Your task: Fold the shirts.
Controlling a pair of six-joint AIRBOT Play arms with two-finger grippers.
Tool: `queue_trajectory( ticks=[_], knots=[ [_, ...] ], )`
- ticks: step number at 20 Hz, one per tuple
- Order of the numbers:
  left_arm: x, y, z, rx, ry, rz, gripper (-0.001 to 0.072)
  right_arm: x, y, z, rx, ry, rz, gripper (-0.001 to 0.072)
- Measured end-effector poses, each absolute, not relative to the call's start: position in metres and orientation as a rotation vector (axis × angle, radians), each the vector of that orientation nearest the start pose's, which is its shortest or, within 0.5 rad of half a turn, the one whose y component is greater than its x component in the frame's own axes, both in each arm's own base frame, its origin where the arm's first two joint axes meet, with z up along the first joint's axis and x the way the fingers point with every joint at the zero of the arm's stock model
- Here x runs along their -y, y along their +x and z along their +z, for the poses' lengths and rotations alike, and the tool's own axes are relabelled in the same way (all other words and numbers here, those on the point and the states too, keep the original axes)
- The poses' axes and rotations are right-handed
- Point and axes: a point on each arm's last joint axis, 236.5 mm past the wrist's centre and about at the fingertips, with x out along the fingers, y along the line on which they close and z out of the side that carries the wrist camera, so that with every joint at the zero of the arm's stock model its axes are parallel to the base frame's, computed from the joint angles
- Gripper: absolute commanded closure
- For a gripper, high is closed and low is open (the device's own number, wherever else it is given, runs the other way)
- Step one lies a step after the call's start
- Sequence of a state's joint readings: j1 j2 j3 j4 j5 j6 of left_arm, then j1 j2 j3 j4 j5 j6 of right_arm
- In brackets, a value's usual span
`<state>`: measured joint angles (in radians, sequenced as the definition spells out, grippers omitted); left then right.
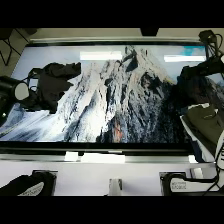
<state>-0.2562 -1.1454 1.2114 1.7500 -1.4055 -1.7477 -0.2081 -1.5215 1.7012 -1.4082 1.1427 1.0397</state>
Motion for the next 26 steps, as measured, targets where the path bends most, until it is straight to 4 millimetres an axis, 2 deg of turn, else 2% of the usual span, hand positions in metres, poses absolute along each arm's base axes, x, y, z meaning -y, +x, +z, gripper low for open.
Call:
queue_trajectory(
  ticks=[14, 16, 20, 23, 25, 26],
  knots=[
    [0.044, 0.333, 0.063, -1.303, 0.161, 0.029, -0.0007, 0.071, 0.506, 0.115, -0.932, -0.259, 0.163, 0.0037],
    [0.046, 0.338, 0.063, -1.283, 0.154, 0.028, -0.0007, 0.071, 0.506, 0.115, -0.932, -0.259, 0.163, 0.0037],
    [0.069, 0.378, 0.069, -1.122, 0.080, -0.032, -0.0006, 0.071, 0.507, 0.116, -0.927, -0.259, 0.161, 0.0037],
    [0.084, 0.419, 0.073, -1.002, 0.018, -0.067, -0.0003, 0.073, 0.512, 0.120, -0.901, -0.262, 0.151, 0.0037],
    [0.074, 0.455, 0.074, -0.974, -0.027, -0.046, -0.0005, 0.070, 0.518, 0.125, -0.869, -0.244, 0.152, 0.0037],
    [0.061, 0.476, 0.073, -0.983, -0.045, -0.028, -0.0007, 0.065, 0.520, 0.127, -0.850, -0.220, 0.162, 0.0037]
  ],
)
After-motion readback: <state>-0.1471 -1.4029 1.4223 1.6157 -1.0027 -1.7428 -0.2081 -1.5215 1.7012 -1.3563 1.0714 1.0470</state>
